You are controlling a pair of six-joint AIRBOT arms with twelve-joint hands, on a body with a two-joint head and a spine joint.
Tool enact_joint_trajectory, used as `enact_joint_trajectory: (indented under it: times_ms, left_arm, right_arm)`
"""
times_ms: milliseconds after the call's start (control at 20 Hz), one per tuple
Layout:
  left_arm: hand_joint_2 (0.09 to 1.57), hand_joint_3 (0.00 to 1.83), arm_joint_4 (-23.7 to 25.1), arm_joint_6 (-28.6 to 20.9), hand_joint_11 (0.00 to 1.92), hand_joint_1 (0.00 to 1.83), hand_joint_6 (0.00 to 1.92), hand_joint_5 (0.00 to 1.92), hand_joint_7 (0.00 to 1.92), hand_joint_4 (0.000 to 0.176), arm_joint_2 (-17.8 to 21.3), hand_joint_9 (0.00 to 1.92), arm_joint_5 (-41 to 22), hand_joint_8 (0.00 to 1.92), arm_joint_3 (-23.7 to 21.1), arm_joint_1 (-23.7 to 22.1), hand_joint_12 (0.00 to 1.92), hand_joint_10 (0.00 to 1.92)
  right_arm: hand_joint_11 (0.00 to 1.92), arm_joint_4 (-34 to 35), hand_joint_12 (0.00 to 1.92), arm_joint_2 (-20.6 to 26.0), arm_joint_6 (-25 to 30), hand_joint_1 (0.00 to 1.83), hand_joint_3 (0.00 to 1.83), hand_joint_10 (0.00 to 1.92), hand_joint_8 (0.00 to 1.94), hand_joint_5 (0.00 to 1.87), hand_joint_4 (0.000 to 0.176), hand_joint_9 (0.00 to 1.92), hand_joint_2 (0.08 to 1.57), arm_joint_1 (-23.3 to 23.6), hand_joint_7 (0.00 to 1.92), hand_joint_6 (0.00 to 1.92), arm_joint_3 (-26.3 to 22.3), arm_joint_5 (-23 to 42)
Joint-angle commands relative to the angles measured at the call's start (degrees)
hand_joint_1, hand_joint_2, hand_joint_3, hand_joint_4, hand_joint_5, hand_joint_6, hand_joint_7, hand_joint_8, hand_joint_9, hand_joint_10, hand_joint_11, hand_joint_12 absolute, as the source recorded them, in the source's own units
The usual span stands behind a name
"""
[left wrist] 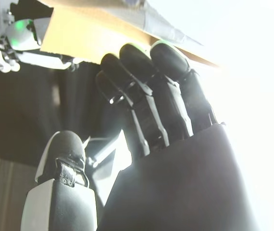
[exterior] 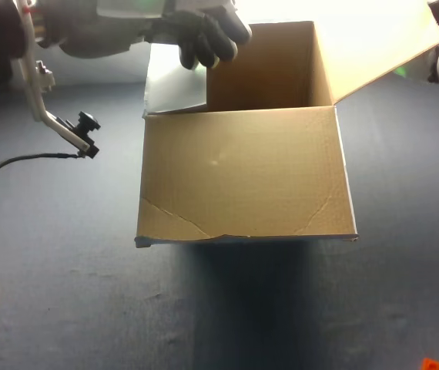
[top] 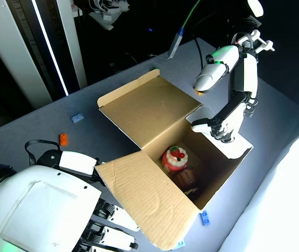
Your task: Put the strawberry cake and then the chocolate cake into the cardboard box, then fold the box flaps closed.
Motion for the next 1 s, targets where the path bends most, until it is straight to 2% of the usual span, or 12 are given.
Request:
enact_joint_trajectory:
  times_ms: [0, 150, 200, 350, 550, 600, 700, 750, 950]
  left_arm:
    - [1.23, 0.0, -3.1, -0.4, 0.35, 0.25, 0.75, 0.68, 0.71, 0.0, 0.4, 0.54, -2.1, 0.94, 0.4, -1.1, 1.83, 1.38]
    - [1.23, 0.0, -3.1, -0.5, 0.31, 0.27, 0.76, 0.65, 0.69, 0.0, 1.1, 0.52, -1.8, 0.93, 0.9, -1.6, 1.86, 1.39]
    - [1.23, 0.0, -3.1, -0.5, 0.33, 0.27, 0.75, 0.66, 0.74, 0.0, 1.4, 0.57, -1.5, 0.84, 0.9, -1.6, 1.82, 1.3]
    - [1.24, 0.0, -3.1, -0.6, 0.31, 0.25, 0.83, 0.63, 0.67, 0.0, 1.7, 0.51, -1.4, 0.96, 0.5, -1.2, 1.85, 1.39]
    - [1.24, 0.0, -3.1, -0.4, 0.32, 0.26, 0.84, 0.65, 0.67, 0.0, 1.6, 0.51, -1.3, 0.97, -0.7, 1.2, 1.84, 1.39]
    - [1.24, 0.0, -3.2, -0.3, 0.31, 0.25, 0.82, 0.63, 0.68, 0.0, 1.6, 0.52, -1.3, 0.94, -0.9, 1.7, 1.82, 1.35]
    - [1.24, 0.0, -5.9, 1.6, 0.31, 0.26, 0.79, 0.63, 0.69, 0.0, 1.2, 0.53, -1.3, 0.91, -1.3, 3.0, 1.8, 1.33]
    - [1.24, 0.0, -6.9, 2.3, 0.31, 0.26, 0.79, 0.64, 0.68, 0.0, 1.1, 0.52, -1.1, 0.92, -1.3, 3.4, 1.85, 1.36]
    - [1.22, 0.0, -7.7, 2.8, 0.33, 0.28, 0.79, 0.66, 0.7, 0.0, 0.6, 0.53, -1.0, 0.93, -1.2, 4.2, 1.85, 1.38]
  right_arm:
    - [0.28, -0.1, 1.82, 0.9, 0.2, 0.16, 0.0, 1.3, 1.03, 0.68, 0.0, 0.54, 1.26, 1.1, 0.73, 0.96, -0.1, 7.4]
    - [0.27, -2.7, 1.82, 0.9, 1.1, 0.14, 0.0, 1.27, 1.0, 0.69, 0.0, 0.55, 1.27, 1.2, 0.74, 0.94, -1.6, 10.2]
    - [0.29, -3.1, 1.8, 0.9, 1.1, 0.13, 0.0, 1.25, 0.96, 0.72, 0.0, 0.57, 1.27, 1.3, 0.77, 0.87, -2.1, 10.8]
    - [0.27, -3.2, 1.81, 0.9, 2.2, 0.12, 0.0, 1.26, 0.96, 0.71, 0.0, 0.55, 1.27, 1.4, 0.75, 0.85, -2.7, 12.9]
    - [0.26, -3.2, 1.84, 0.2, 2.6, 0.13, 0.0, 1.34, 1.03, 0.68, 0.0, 0.53, 1.27, 1.8, 0.73, 0.93, -2.8, 13.3]
    - [0.26, -3.2, 1.85, 0.0, 2.7, 0.14, 0.0, 1.38, 1.12, 0.64, 0.0, 0.52, 1.27, 2.0, 0.7, 1.08, -2.8, 13.1]
    - [0.26, -3.2, 1.85, -0.7, 2.9, 0.15, 0.0, 1.39, 1.13, 0.65, 0.0, 0.53, 1.27, 2.3, 0.71, 1.06, -2.8, 12.1]
    - [0.26, -3.4, 1.85, -1.1, 2.8, 0.11, 0.0, 1.34, 1.06, 0.66, 0.0, 0.54, 1.28, 2.5, 0.72, 0.98, -2.5, 11.9]
    - [0.27, -3.7, 1.83, -3.0, 2.8, 0.11, 0.0, 1.3, 1.0, 0.68, 0.0, 0.57, 1.28, 5.2, 0.75, 0.96, -0.7, 10.2]
